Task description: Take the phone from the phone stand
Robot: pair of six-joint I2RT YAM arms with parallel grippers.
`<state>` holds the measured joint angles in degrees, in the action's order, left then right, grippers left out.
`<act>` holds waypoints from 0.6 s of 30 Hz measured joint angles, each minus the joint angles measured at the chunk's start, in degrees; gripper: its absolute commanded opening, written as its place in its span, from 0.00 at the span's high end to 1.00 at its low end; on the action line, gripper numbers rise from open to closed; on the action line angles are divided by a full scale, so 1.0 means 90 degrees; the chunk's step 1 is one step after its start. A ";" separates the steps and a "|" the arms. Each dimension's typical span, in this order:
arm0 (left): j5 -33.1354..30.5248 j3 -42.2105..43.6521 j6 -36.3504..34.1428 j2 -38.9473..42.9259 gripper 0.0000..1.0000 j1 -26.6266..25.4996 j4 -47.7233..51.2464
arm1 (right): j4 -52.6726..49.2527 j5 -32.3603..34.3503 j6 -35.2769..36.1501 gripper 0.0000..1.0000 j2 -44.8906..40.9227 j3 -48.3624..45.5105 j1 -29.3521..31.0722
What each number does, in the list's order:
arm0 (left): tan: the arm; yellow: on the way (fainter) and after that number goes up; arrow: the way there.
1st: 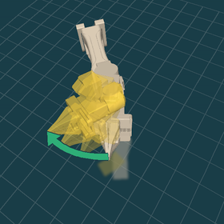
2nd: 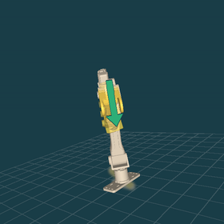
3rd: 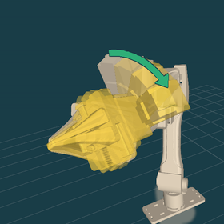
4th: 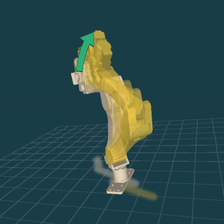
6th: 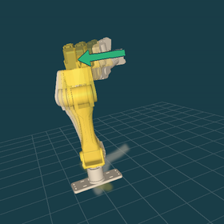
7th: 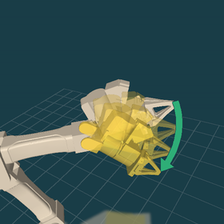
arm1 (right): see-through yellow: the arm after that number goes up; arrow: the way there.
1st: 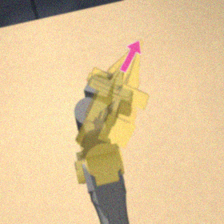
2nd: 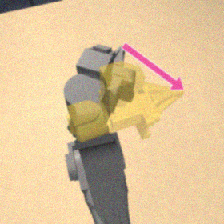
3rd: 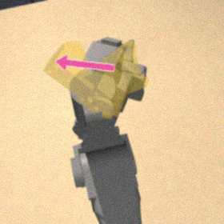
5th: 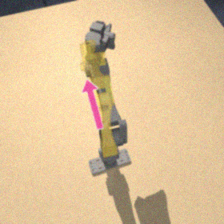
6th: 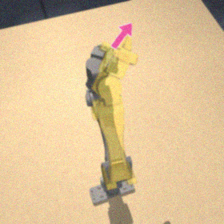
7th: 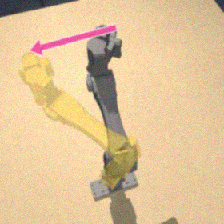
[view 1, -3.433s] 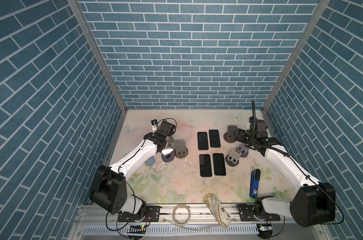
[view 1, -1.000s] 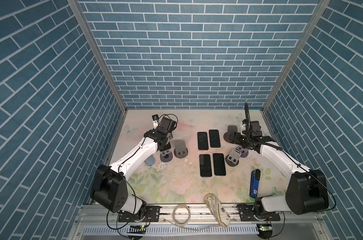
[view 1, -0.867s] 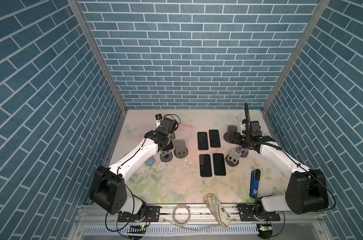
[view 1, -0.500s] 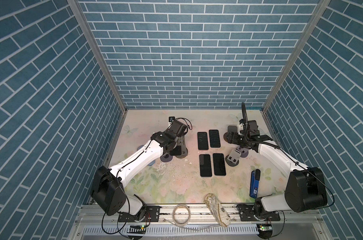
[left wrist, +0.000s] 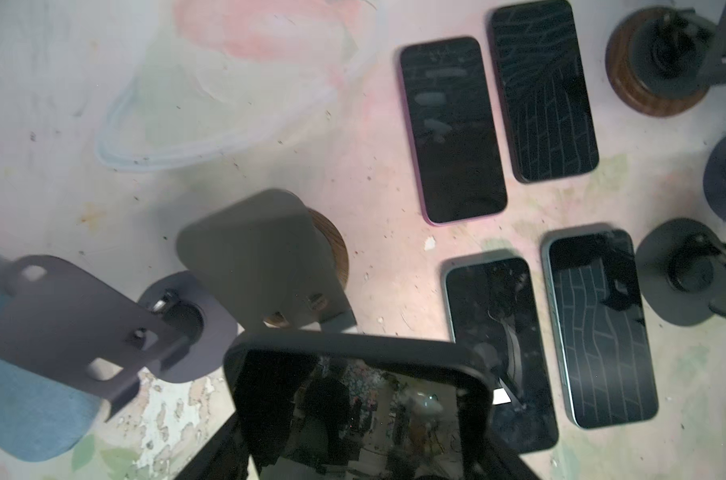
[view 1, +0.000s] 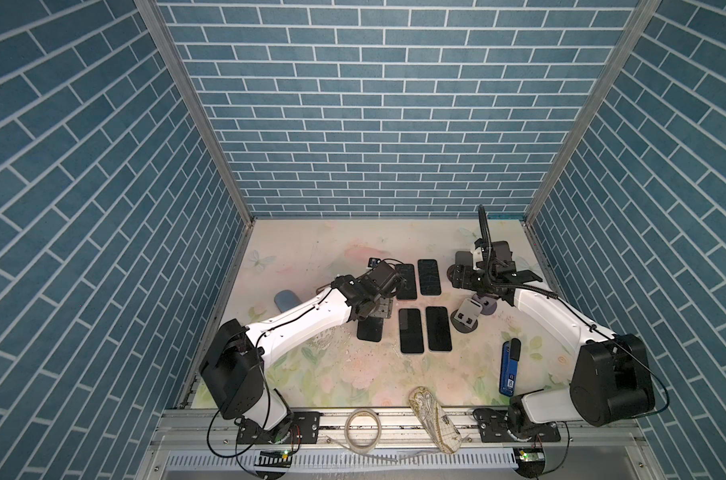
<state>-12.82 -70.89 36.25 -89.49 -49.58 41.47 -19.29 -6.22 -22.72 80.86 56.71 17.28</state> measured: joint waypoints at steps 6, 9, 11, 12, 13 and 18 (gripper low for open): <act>0.0301 0.0129 0.0267 -0.0262 0.41 -0.0284 0.0024 | 0.0019 0.0022 -0.0068 0.18 -0.0277 -0.0056 0.0022; 0.0442 0.0231 0.0432 -0.0289 0.41 -0.0304 0.0032 | 0.0032 0.0027 -0.0109 0.18 -0.0408 -0.0163 0.0034; 0.0522 0.0277 0.0551 -0.0335 0.41 -0.0304 0.0034 | 0.0036 0.0029 -0.0112 0.18 -0.0476 -0.0238 0.0039; 0.0566 0.0306 0.0602 -0.0362 0.41 -0.0304 0.0024 | 0.0036 0.0032 -0.0112 0.18 -0.0510 -0.0279 0.0039; 0.0605 0.0347 0.0673 -0.0391 0.41 -0.0304 0.0029 | 0.0036 0.0036 -0.0112 0.18 -0.0551 -0.0318 0.0041; 0.0746 0.0500 0.0940 -0.0561 0.41 -0.0304 0.0078 | 0.0027 0.0066 -0.0112 0.18 -0.0731 -0.0454 0.0046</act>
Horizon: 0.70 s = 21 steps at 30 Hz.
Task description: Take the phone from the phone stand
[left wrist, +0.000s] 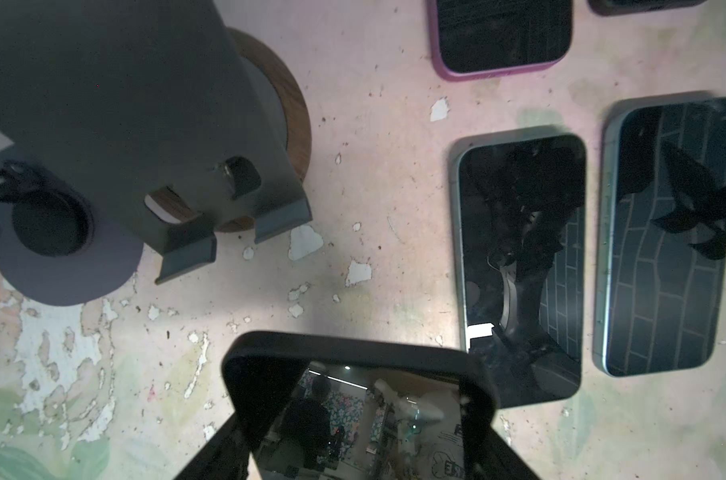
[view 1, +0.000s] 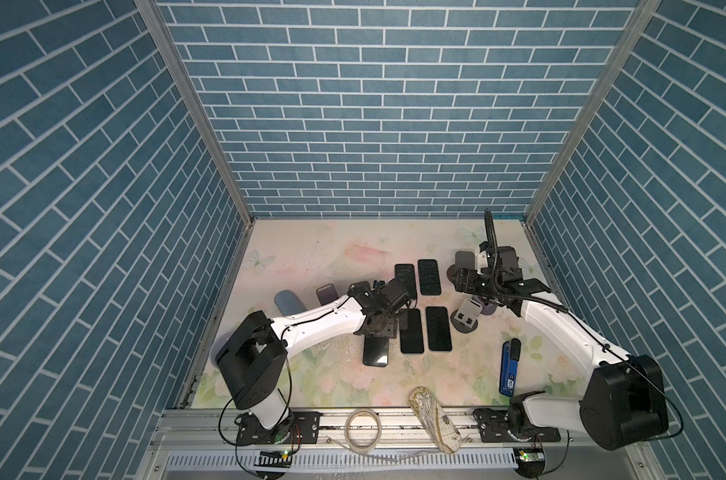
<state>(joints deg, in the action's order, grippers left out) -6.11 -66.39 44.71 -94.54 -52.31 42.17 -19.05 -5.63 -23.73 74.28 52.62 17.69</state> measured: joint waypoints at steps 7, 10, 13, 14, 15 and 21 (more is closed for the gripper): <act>0.0192 0.0068 0.0209 -0.0357 0.41 -0.0002 0.0036 | -0.0002 0.0056 0.0000 0.18 -0.0209 -0.0168 0.0007; 0.0284 0.0068 0.0231 -0.0556 0.41 -0.0002 0.0041 | 0.0000 0.0097 0.0000 0.18 -0.0284 -0.0257 0.0007; 0.0367 0.0027 0.0228 -0.0794 0.40 -0.0002 0.0095 | -0.0002 0.0153 0.0000 0.18 -0.0355 -0.0340 0.0007; 0.0389 0.0000 0.0226 -0.0860 0.40 -0.0002 0.0109 | -0.0002 0.0172 0.0000 0.18 -0.0367 -0.0357 0.0007; 0.0415 -0.0032 0.0226 -0.0935 0.40 0.0000 0.0119 | -0.0002 0.0199 0.0000 0.18 -0.0381 -0.0376 0.0007; 0.0597 -0.0109 0.0223 -0.1205 0.40 0.0041 0.0126 | 0.0002 0.0299 0.0000 0.18 -0.0398 -0.0461 0.0007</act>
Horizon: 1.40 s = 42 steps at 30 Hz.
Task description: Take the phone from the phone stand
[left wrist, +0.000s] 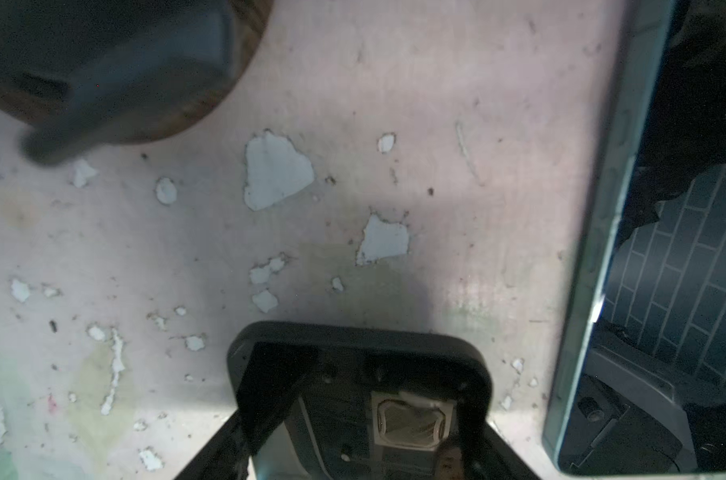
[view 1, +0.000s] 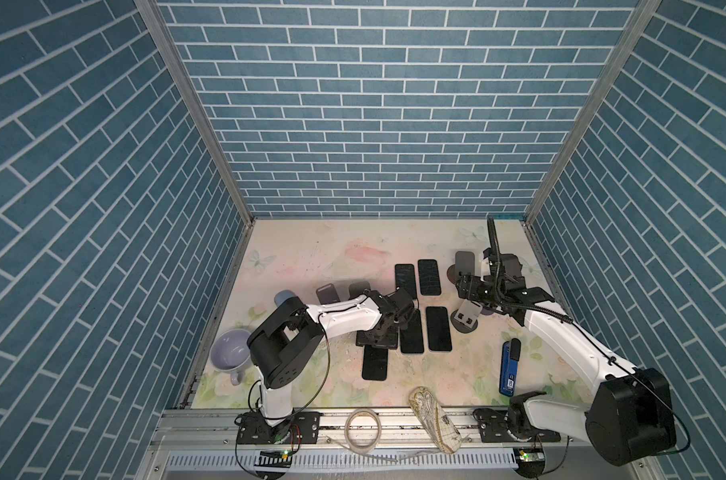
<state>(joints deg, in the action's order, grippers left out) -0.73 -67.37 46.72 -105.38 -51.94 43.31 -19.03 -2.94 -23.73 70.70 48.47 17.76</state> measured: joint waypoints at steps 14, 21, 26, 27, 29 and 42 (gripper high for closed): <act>0.0119 -0.0209 0.0000 -0.0223 0.38 0.0131 0.0107 | 0.0000 0.0126 0.0007 0.18 0.0000 -0.0078 0.0000; 0.0160 -0.0250 0.0000 -0.0257 0.34 0.0158 0.0112 | 0.0000 0.0180 0.0012 0.17 0.0000 -0.0078 0.0000; 0.0168 -0.0253 -0.0002 -0.0257 0.25 0.0163 0.0112 | 0.0000 0.0187 0.0015 0.17 0.0000 -0.0080 0.0000; 0.0168 -0.0253 -0.0005 -0.0257 0.23 0.0163 0.0112 | 0.0000 0.0189 0.0017 0.17 0.0000 -0.0083 0.0000; 0.0165 -0.0253 -0.0007 -0.0257 0.22 0.0163 0.0114 | 0.0000 0.0197 0.0017 0.17 0.0000 -0.0087 0.0000; 0.0134 -0.0250 -0.0010 -0.0257 0.15 0.0175 0.0097 | 0.0002 0.0238 0.0019 0.17 -0.0024 -0.0168 0.0000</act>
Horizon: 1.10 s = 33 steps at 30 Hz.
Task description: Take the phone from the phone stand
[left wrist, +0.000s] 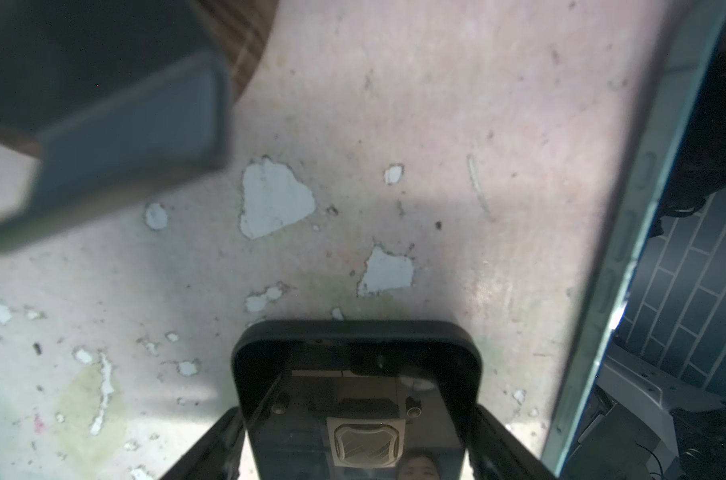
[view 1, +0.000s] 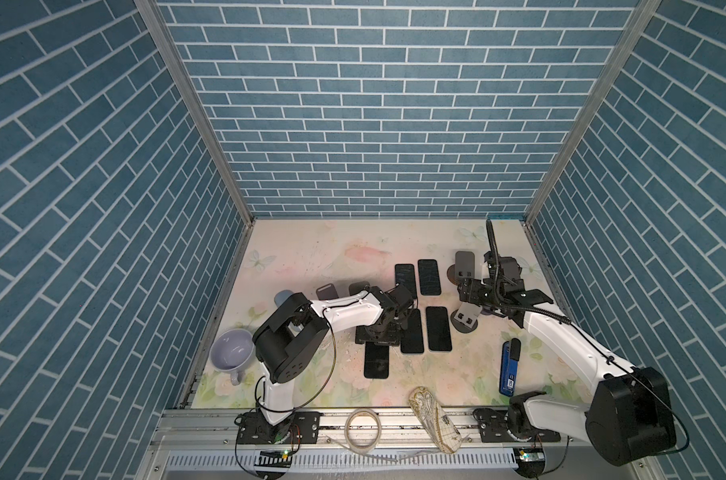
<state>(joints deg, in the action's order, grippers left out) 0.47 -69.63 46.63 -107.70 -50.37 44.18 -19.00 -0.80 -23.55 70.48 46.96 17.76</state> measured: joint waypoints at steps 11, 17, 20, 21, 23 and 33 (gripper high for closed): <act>-0.0182 0.0019 -0.0160 0.0172 0.12 0.0000 -0.0061 | -0.0007 0.0039 0.0000 0.17 -0.0124 -0.0002 0.0000; -0.0355 0.0119 -0.0406 0.0709 0.09 -0.0019 -0.0291 | -0.0010 0.0051 0.0000 0.17 -0.0124 0.0000 0.0000; -0.0447 0.0185 -0.0602 0.0947 0.03 -0.0061 -0.0454 | -0.0017 0.0061 0.0000 0.17 -0.0121 0.0000 0.0000; -0.0483 0.0211 -0.0692 0.1015 0.01 -0.0087 -0.0522 | -0.0022 0.0063 0.0000 0.17 -0.0119 0.0000 0.0000; -0.0578 0.0267 -0.0804 0.1129 0.00 -0.0143 -0.0646 | -0.0034 0.0073 -0.0002 0.17 -0.0109 0.0000 0.0000; -0.1270 0.1362 -0.1292 0.2698 0.00 -0.0270 -0.1644 | -0.0138 0.0437 0.0000 0.14 -0.0114 0.0002 0.0000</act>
<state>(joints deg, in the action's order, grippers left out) -10.96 -57.36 35.00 -83.42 -52.80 29.39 -20.25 3.14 -23.55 69.45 46.98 17.76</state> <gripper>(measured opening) 0.996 0.853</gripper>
